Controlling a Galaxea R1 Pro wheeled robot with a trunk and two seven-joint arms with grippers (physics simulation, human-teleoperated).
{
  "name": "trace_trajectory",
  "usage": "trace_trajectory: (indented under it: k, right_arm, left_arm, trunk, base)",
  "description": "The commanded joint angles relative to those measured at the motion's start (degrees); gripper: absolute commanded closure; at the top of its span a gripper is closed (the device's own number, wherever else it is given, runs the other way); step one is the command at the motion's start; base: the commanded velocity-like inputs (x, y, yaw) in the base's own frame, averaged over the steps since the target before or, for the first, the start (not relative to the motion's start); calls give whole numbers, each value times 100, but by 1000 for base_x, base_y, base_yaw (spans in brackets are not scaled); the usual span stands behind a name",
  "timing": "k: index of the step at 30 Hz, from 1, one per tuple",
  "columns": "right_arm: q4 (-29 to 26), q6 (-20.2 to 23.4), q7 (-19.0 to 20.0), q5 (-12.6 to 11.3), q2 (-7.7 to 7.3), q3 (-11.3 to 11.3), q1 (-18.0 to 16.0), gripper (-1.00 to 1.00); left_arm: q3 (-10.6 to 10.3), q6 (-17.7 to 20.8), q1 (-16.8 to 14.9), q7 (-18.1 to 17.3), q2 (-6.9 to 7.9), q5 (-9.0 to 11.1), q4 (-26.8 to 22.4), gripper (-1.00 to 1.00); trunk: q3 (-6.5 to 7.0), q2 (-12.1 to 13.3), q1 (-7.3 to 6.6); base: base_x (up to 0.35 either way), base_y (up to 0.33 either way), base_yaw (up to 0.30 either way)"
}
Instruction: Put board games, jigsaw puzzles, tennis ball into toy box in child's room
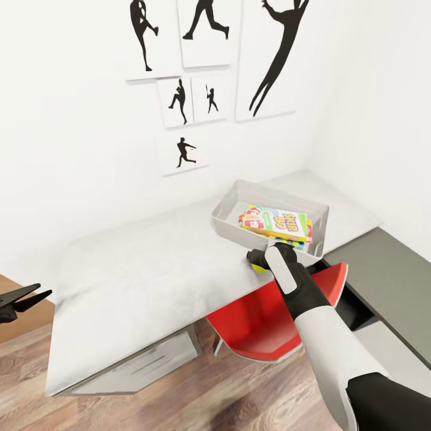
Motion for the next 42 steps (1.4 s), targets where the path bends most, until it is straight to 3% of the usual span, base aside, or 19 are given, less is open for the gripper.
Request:
trace_trajectory:
  k: [1, 42]
  right_arm:
    - [-5, 5, -60, -57, -2, 12, -6, -100]
    - [-5, 14, -60, -66, 3, 21, -6, -100]
  left_arm:
    - [0, 60, -4, -25, 1, -6, 0, -100]
    - [0, 51, -4, -25, -2, -2, 0, -100]
  trunk:
    - [-19, -11, 3]
    - [-142, -11, 3]
  base:
    - [52, 0, 0]
    - [4, 0, 0]
